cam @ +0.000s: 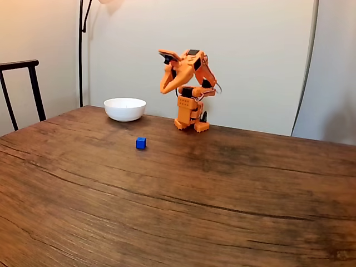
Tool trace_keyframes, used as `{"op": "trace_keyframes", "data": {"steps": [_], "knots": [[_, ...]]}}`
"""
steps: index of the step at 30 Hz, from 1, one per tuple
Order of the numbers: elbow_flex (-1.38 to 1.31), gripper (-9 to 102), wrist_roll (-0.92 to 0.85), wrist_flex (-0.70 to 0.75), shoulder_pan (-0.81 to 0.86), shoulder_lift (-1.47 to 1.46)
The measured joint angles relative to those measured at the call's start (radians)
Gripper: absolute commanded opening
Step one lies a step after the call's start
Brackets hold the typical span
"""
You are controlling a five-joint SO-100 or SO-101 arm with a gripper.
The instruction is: Grasp the cube and drop it in the bowl
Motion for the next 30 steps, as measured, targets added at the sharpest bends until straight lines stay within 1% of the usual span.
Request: {"op": "trace_keyframes", "data": {"steps": [7, 19, 25, 30], "knots": [[-0.218, 0, 0.083, 0.023, 0.101, -0.299], [-0.554, 0, 0.322, 0.023, 0.127, -0.899], [-0.607, 0, 0.411, 0.023, 0.127, -1.045], [-0.607, 0, 0.46, 0.021, 0.126, -1.066]]}}
